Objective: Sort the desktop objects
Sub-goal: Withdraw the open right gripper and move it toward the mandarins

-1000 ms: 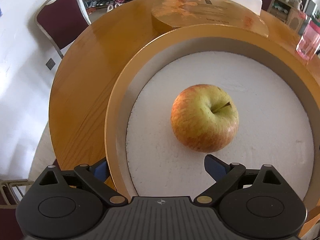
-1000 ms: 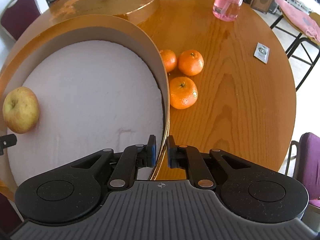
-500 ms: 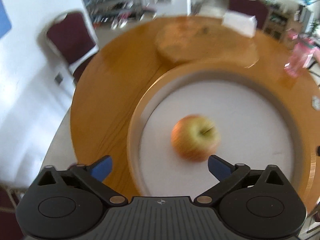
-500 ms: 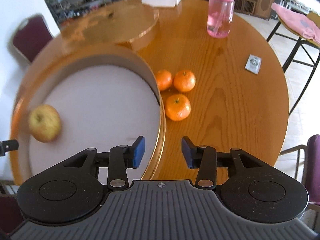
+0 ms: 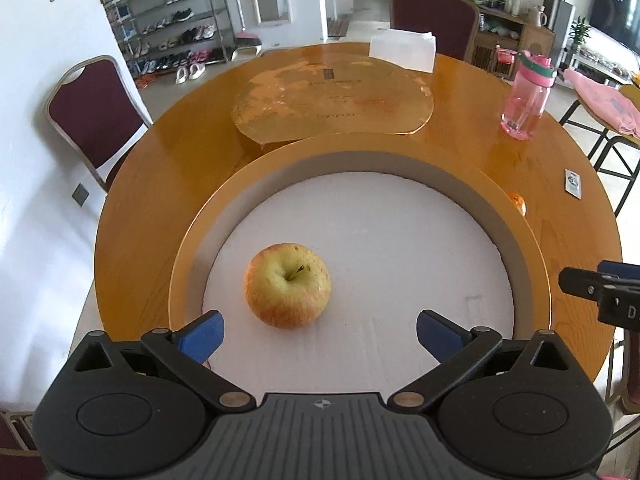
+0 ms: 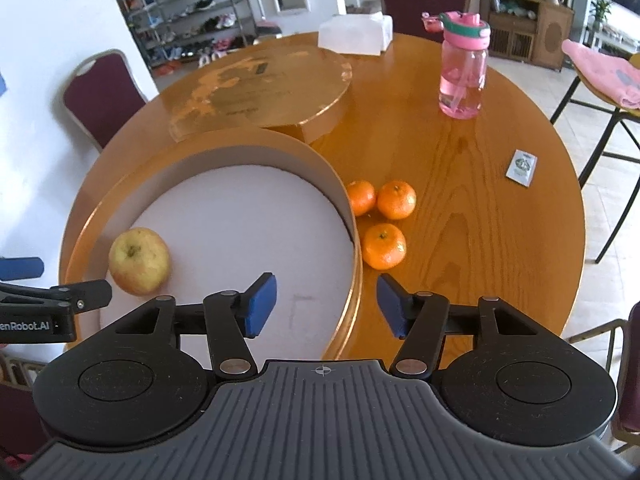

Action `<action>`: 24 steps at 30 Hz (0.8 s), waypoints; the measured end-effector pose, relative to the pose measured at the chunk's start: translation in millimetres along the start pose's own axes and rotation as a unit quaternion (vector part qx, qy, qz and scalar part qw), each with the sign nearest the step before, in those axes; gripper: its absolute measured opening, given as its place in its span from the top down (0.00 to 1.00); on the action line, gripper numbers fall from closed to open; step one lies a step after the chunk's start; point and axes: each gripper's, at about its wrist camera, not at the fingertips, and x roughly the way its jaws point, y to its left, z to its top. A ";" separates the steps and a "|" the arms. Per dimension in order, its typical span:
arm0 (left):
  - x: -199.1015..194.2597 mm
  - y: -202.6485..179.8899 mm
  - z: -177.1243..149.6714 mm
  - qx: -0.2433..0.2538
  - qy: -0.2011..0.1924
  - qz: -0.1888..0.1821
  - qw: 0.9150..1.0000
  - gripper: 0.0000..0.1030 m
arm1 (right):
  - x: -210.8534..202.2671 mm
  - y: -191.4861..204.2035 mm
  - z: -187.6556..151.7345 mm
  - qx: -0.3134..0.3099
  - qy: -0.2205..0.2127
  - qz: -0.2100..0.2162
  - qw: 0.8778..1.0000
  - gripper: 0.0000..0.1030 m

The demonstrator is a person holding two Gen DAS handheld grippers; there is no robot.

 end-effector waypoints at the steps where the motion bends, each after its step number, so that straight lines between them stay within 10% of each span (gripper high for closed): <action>1: -1.7 -0.3 -1.4 0.001 0.000 -0.001 1.000 0.01 | -0.3 -0.2 -0.5 -0.001 0.001 0.000 1.000 0.40; 24: -2.8 -26.6 -14.4 0.043 0.024 -0.001 0.999 0.01 | 15.8 -12.8 1.4 -0.005 0.012 0.022 1.000 0.40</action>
